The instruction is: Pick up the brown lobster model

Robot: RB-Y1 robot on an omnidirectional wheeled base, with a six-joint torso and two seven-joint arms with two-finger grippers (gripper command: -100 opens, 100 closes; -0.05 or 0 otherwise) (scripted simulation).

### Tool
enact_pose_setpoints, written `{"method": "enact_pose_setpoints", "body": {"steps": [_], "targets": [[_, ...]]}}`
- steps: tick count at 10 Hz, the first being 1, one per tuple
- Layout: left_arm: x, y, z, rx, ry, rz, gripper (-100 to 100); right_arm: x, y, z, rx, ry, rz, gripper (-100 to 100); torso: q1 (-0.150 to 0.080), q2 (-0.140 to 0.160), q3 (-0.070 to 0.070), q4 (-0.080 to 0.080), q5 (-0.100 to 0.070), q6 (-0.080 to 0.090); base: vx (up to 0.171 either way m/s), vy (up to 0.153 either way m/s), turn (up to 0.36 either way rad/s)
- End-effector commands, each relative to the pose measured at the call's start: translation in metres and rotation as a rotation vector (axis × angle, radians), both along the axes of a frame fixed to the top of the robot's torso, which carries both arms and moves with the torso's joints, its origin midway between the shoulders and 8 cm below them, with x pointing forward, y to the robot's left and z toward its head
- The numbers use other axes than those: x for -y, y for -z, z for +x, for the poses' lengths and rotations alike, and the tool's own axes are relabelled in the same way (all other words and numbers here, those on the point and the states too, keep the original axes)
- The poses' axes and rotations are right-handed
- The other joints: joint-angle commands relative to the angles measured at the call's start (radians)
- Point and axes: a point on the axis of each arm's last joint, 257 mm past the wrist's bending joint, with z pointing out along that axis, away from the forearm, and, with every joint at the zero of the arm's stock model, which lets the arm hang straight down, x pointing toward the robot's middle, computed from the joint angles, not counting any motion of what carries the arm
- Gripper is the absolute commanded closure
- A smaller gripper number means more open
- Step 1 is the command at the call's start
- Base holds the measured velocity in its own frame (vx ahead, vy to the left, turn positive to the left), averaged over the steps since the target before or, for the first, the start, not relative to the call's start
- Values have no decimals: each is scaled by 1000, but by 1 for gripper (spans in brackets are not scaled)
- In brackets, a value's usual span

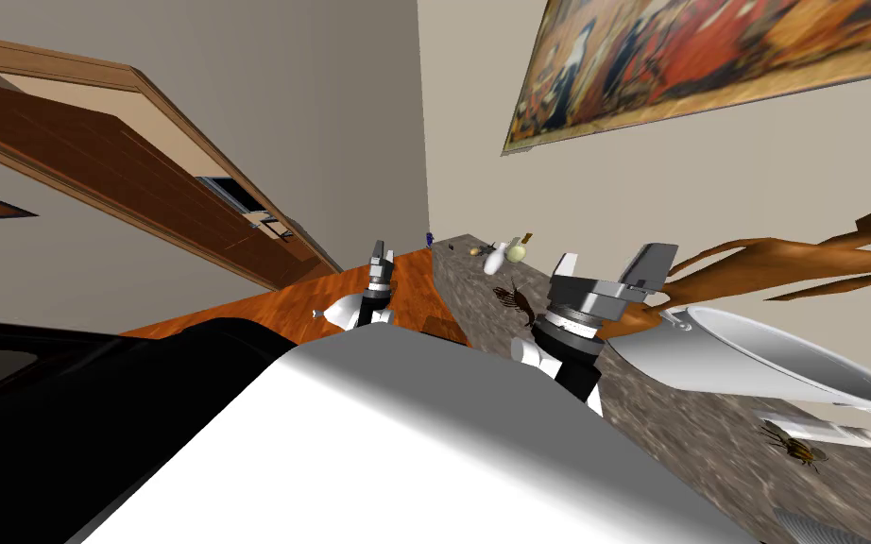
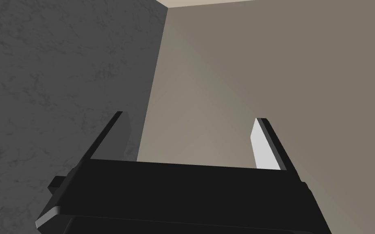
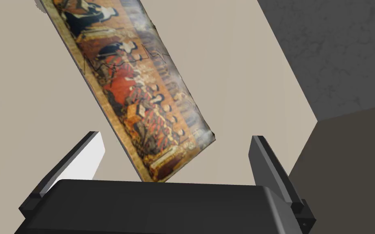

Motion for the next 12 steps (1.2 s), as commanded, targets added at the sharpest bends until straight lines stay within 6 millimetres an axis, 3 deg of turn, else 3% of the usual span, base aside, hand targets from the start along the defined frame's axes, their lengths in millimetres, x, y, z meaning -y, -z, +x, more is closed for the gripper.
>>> {"method": "enact_pose_setpoints", "body": {"steps": [1,3,4,6,9,11,12], "targets": [[0,0,0,0,0,0,0,-16,7,5,-17,-32,-52,-100,0,0,0,0,0,0,-27,40,-81],[0,0,0,0,0,0,0,-46,23,14,-44,-84,-126,-100,6,2,1,1,1,0,-52,123,-160],[0,0,0,0,0,0,0,-46,23,14,-44,-85,-125,-100,9,4,2,1,2,0,-47,106,-34],[0,0,0,0,0,0,0,-81,45,19,-70,-136,-201,-100,8,3,1,1,2,0,-46,133,-156],[0,0,0,0,0,0,0,-106,58,19,-82,-180,-230,-100,9,2,1,0,2,0,-33,112,-90],[0,0,0,0,0,0,0,-143,85,17,-102,-226,-309,-100,8,3,2,1,2,0,-80,138,-205],[0,0,0,0,0,0,0,-152,85,15,-101,-249,-299,-100,11,5,3,1,2,0,-74,134,-101]]}}
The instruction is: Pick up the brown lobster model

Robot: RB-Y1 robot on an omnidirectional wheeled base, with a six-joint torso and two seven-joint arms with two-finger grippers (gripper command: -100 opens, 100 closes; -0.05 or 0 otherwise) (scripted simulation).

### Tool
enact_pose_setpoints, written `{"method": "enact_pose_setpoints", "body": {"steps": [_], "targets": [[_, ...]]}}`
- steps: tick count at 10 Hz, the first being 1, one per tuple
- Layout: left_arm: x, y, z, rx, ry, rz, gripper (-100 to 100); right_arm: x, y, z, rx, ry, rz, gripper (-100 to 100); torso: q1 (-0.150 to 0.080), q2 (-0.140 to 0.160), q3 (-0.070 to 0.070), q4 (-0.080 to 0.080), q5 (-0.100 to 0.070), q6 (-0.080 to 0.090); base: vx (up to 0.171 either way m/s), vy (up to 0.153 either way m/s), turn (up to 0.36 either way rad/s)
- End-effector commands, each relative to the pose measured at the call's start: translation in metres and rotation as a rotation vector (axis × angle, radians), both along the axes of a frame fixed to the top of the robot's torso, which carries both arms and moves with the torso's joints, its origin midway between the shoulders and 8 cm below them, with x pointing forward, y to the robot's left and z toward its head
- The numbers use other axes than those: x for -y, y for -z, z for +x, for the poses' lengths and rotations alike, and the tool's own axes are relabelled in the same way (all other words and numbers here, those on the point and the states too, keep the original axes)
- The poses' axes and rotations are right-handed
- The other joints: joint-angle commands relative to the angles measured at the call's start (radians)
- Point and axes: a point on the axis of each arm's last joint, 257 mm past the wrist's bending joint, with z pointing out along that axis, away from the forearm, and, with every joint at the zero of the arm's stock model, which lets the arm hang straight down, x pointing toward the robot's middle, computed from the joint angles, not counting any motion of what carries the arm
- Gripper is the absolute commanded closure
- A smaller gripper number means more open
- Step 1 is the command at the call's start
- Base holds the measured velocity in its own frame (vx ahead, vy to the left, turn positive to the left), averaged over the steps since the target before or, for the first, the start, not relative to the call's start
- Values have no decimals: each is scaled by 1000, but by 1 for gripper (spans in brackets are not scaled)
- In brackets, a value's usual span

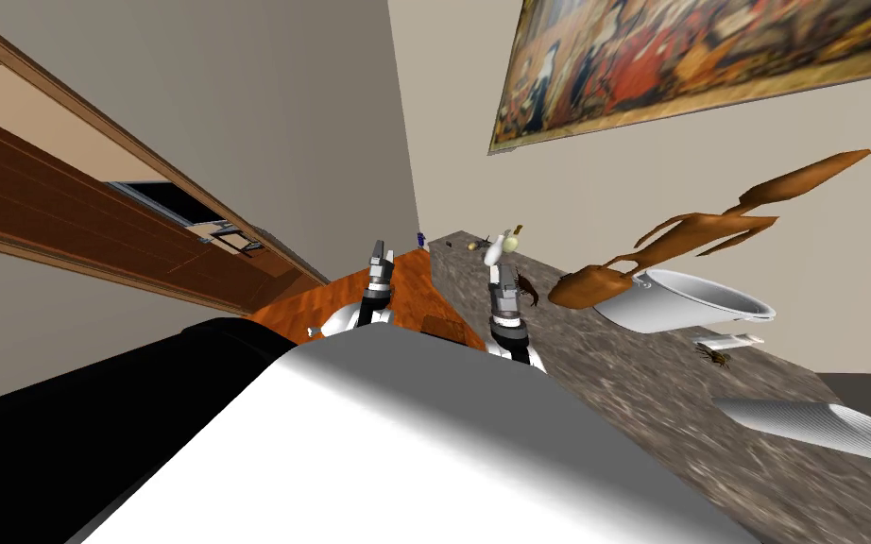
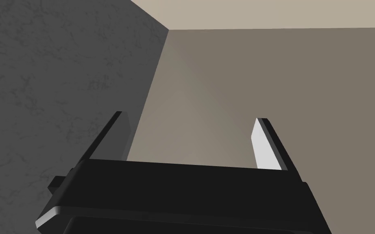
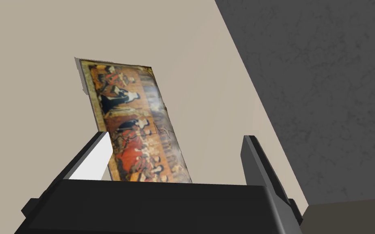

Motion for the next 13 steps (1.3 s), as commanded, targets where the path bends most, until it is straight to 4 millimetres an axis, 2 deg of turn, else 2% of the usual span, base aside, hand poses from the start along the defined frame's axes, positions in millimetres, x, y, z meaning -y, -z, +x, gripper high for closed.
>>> {"method": "enact_pose_setpoints", "body": {"steps": [1,2,3,4,5,6,7,8,10,11,13], "targets": [[0,0,0,0,0,0,0,-23,16,-7,-4,-30,-48,-100,0,0,0,0,0,0,-61,107,-137],[0,0,0,0,0,0,0,-32,16,-11,-8,-56,-36,-100,-1,-1,0,0,0,0,-50,85,-81],[0,0,0,0,0,0,0,-48,30,-14,-9,-75,-82,-100,-3,-2,-1,0,-1,0,-50,96,-139],[0,0,0,0,0,0,0,-55,29,-17,-11,-95,-73,-100,-2,-2,-1,0,-1,0,-51,85,-74],[0,0,0,0,0,0,0,-73,43,-24,-12,-127,-116,-100,-3,-2,-1,0,-1,0,-55,108,-116],[0,0,0,0,0,0,0,-77,43,-26,-13,-137,-111,-100,-2,-2,-1,0,-1,0,-37,103,-79],[0,0,0,0,0,0,0,-95,57,-35,-13,-174,-154,-100,-2,-3,-2,-1,0,0,-35,106,-134],[0,0,0,0,0,0,0,-97,57,-36,-13,-180,-151,-100,-2,-3,-2,-1,0,0,-25,81,-78],[0,0,0,0,0,0,0,-128,88,-56,-14,-256,-239,-100,-3,-5,-3,-1,-1,0,-12,100,-112],[0,0,0,0,0,0,0,-132,88,-60,-16,-269,-233,-100,-2,-5,-3,-1,0,0,-2,98,-77],[0,0,0,0,0,0,0,-157,118,-84,-13,-349,-319,-100,-3,-6,-4,-1,-1,0,4,96,-98]]}}
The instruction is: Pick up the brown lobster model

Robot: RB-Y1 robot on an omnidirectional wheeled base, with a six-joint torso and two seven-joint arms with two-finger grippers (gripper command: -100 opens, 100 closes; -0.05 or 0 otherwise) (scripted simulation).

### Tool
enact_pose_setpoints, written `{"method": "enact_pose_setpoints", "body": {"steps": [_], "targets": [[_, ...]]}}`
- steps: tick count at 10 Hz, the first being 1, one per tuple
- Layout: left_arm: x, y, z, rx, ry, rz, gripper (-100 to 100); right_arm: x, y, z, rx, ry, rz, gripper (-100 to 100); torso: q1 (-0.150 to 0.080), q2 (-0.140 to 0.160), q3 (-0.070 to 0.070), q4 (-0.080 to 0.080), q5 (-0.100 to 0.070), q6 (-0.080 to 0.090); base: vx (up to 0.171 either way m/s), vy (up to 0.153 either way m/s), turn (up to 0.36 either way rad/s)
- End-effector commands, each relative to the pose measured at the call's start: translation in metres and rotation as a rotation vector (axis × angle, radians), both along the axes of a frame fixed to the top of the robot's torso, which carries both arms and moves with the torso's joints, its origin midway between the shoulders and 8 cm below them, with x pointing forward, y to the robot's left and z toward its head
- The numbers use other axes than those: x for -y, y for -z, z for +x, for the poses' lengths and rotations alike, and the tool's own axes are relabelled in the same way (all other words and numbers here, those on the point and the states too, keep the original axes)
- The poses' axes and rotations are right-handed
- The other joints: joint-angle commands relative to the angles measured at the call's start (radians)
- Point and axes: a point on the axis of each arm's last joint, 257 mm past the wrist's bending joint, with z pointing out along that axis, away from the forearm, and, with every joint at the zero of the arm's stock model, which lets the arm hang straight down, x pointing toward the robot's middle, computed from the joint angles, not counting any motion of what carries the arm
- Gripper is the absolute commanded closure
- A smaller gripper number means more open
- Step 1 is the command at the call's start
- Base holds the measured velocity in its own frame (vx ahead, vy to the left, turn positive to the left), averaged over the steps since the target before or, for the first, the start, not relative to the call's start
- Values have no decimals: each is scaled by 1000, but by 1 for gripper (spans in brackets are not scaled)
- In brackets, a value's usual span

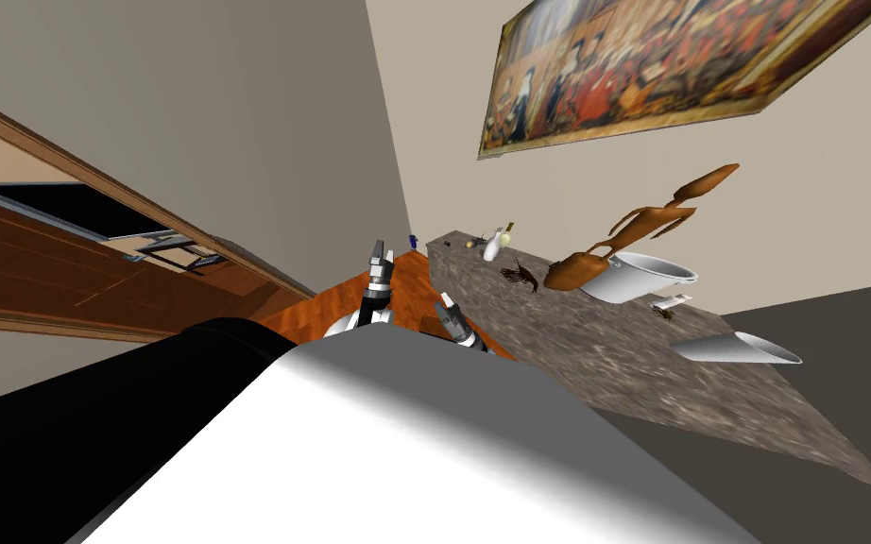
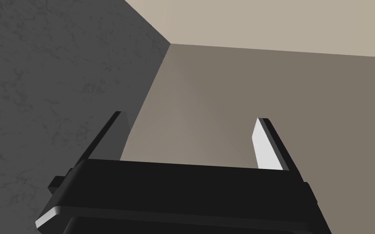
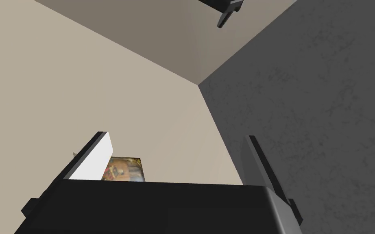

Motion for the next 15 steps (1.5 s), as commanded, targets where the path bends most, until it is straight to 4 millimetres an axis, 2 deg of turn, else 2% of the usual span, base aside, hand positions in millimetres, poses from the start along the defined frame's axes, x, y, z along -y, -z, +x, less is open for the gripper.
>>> {"method": "enact_pose_setpoints", "body": {"steps": [1,4,5,6,8,9,10,11,12,15], "targets": [[0,0,0,0,0,0,0,-14,23,-18,8,-63,-70,-100,0,0,0,0,0,0,10,139,-79],[0,0,0,0,0,0,0,-30,72,-56,15,-170,-200,-100,0,-1,0,0,0,0,11,107,-109],[0,0,0,0,0,0,0,-30,89,-68,17,-205,-247,-100,-3,-1,0,0,0,0,10,22,-92],[0,0,0,0,0,0,0,-28,92,-69,15,-208,-257,-100,-6,-1,-1,0,-1,0,4,0,-22],[0,0,0,0,0,0,0,-23,125,-92,25,-273,-349,-100,-8,-1,0,0,-2,0,5,-8,-67],[0,0,0,0,0,0,0,-19,129,-94,22,-278,-364,-100,-8,-1,-1,0,-2,0,9,-1,-35],[0,0,0,0,0,0,0,-12,145,-102,30,-308,-413,-100,-8,-1,-1,0,-2,0,21,7,-49],[0,0,0,0,0,0,0,-9,148,-104,28,-311,-424,-100,-8,-2,-1,0,-1,0,21,12,-23],[0,0,0,0,0,0,0,0,163,-109,40,-337,-473,-100,-7,-2,-1,0,-1,0,41,23,-25],[0,0,0,0,0,0,0,24,186,-114,49,-370,-561,-100,-6,-5,-3,-1,-1,0,60,33,-6]]}}
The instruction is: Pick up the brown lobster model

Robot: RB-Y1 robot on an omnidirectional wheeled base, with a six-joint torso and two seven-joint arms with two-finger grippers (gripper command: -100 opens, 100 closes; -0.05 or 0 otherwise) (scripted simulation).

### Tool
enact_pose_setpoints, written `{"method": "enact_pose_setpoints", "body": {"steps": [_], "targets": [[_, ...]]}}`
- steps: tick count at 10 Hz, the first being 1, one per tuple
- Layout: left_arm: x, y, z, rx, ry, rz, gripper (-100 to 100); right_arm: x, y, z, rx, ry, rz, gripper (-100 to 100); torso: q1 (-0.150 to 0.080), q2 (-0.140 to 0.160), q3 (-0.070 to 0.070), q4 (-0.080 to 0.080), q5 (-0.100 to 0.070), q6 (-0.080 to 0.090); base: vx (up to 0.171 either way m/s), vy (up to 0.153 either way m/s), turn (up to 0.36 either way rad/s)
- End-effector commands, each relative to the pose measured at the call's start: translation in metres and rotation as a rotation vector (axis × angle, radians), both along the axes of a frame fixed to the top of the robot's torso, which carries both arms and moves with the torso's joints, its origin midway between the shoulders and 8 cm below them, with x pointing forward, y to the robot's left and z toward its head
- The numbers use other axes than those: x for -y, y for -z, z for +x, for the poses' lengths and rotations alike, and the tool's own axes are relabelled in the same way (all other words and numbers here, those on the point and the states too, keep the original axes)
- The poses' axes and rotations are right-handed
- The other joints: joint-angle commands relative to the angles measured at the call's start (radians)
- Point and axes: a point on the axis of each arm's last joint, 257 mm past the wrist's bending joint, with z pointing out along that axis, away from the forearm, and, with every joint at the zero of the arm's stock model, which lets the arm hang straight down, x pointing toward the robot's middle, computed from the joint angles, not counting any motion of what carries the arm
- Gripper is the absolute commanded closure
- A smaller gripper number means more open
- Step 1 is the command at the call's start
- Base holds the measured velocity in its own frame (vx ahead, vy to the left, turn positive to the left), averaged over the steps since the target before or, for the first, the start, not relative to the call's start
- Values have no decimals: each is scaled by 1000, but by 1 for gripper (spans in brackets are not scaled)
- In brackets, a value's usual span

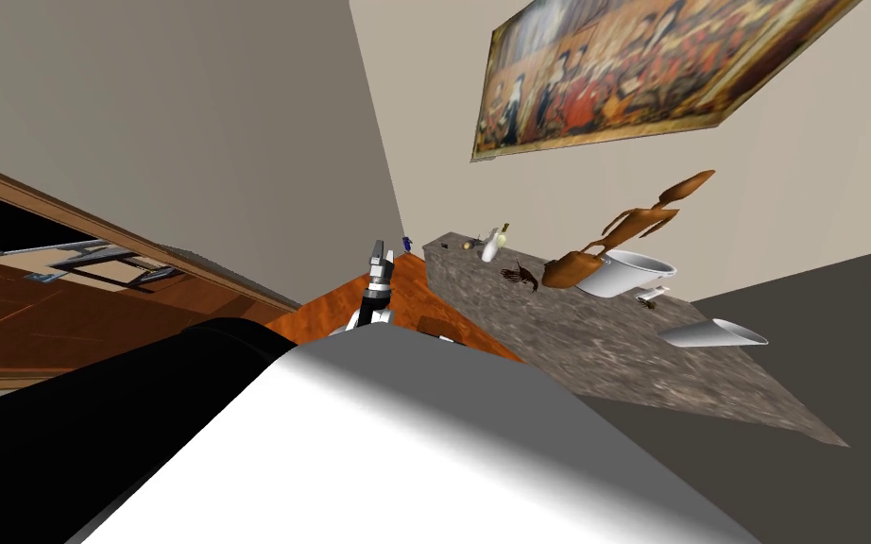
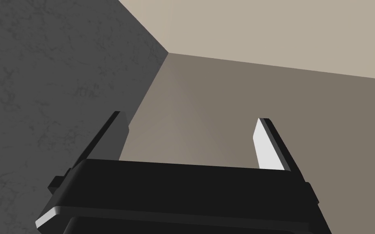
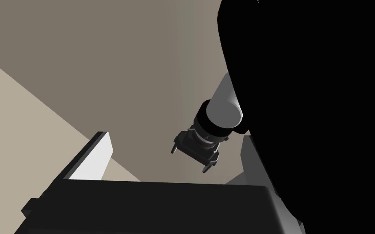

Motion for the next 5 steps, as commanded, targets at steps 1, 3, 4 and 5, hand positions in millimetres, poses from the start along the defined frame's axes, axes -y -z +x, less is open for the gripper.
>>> {"method": "enact_pose_setpoints", "body": {"steps": [1,3,4,5], "targets": [[0,0,0,0,0,0,0,19,17,2,26,-30,-64,-100,0,0,0,0,0,0,91,70,11],[0,0,0,0,0,0,0,44,31,6,51,-54,-137,-100,1,-1,-1,0,0,0,87,68,19],[0,0,0,0,0,0,0,54,37,5,49,-59,-165,-100,2,-2,-1,0,0,0,92,66,16],[0,0,0,0,0,0,0,57,38,4,49,-61,-172,-100,2,-2,-1,0,0,0,38,26,-3]]}}
